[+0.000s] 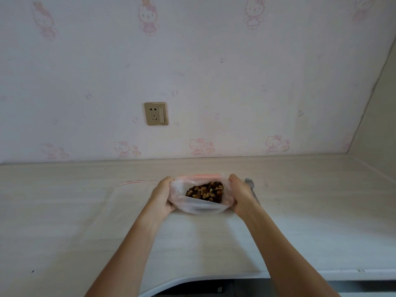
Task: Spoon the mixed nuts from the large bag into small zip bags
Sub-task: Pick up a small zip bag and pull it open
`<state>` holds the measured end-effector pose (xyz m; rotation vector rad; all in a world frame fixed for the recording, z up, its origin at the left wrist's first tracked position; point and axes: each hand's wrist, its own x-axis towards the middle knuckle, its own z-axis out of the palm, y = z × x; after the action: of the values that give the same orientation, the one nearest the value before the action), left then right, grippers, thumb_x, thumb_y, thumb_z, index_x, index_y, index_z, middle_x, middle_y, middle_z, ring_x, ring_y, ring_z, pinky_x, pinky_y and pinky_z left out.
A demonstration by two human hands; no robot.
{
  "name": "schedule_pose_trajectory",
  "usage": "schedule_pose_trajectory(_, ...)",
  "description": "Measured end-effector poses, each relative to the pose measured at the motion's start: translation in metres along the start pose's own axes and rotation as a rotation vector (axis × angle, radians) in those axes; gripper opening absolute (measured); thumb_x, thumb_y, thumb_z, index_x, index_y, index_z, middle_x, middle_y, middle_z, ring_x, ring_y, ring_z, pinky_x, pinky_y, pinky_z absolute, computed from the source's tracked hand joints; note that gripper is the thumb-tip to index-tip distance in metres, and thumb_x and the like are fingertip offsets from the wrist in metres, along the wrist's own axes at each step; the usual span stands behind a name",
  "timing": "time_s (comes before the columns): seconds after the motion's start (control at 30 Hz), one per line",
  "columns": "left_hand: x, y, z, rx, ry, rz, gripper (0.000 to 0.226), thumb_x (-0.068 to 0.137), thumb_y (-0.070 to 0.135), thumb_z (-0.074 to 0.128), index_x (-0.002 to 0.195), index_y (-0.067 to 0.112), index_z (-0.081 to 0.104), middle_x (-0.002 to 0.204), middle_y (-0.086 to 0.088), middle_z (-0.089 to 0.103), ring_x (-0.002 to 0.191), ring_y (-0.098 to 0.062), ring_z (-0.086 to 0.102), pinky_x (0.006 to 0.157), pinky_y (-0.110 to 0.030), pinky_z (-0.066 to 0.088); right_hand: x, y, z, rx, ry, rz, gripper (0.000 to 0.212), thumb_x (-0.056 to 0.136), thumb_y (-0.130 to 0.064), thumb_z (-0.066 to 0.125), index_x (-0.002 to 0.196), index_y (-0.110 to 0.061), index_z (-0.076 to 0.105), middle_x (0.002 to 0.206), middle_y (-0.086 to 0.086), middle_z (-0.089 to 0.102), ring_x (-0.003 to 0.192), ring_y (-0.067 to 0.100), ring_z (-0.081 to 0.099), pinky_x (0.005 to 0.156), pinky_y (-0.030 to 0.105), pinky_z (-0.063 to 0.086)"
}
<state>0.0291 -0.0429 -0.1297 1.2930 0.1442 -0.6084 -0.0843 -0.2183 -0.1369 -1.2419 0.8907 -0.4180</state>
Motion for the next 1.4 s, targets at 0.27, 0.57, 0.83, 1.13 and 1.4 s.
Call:
schedule_pose_trajectory(0.27,-0.001,0.0,0.003,0.566,0.046,0.443,0.015,0.09,0.036,0.06,0.087,0.021,0.061,0.087,0.007,0.062,0.077,-0.012,0.057,0.067,-0.03,0.041,-0.001,-0.005,-0.003,-0.354,-0.058,-0.266,0.029,0.086,-0.043,0.058,0.107,-0.025,0.061,0.078,0.0,0.068,0.079,0.017,0.064,0.062,0.031,0.047)
schedule_pose_trajectory(0.57,0.034,-0.005,0.003,0.855,0.118,0.678,0.049,0.103,0.032,0.058,0.062,0.015,0.036,0.055,0.001,0.033,0.053,-0.016,0.032,0.056,-0.032,0.025,0.007,0.002,0.009,-0.501,0.054,-0.405,0.047,0.108,-0.031,0.041,0.089,0.005,0.065,0.071,0.012,0.062,0.068,0.024,0.059,0.059,0.032,0.043)
schedule_pose_trajectory(0.83,0.042,-0.001,0.005,0.985,0.195,0.673,0.051,0.107,0.045,0.047,0.064,0.016,0.044,0.06,0.005,0.047,0.06,-0.018,0.048,0.054,-0.032,0.033,0.022,-0.011,0.008,-0.421,0.072,-0.121,0.047,0.105,-0.031,0.045,0.067,-0.006,0.056,0.042,0.002,0.054,0.048,0.017,0.051,0.032,0.019,0.034)
schedule_pose_trajectory(1.13,0.004,0.01,-0.009,1.314,-0.232,1.03,0.006,0.092,0.036,0.076,0.097,0.038,0.077,0.15,0.007,0.05,0.14,-0.011,0.042,0.112,-0.036,0.035,0.01,-0.008,-0.011,-1.042,-0.037,-0.878,0.041,0.094,-0.055,0.062,0.128,-0.033,0.059,0.139,-0.004,0.047,0.12,0.019,0.055,0.096,0.04,0.045)
schedule_pose_trajectory(1.4,-0.008,0.018,-0.007,1.843,-0.283,0.607,0.099,0.077,0.07,0.076,0.159,0.042,0.029,0.172,0.004,0.007,0.156,-0.024,0.015,0.121,-0.051,0.025,0.001,-0.011,-0.021,-1.283,-0.474,-0.69,0.082,0.088,-0.051,0.072,0.154,-0.044,0.024,0.16,-0.001,0.026,0.146,0.027,0.026,0.112,0.047,0.031)
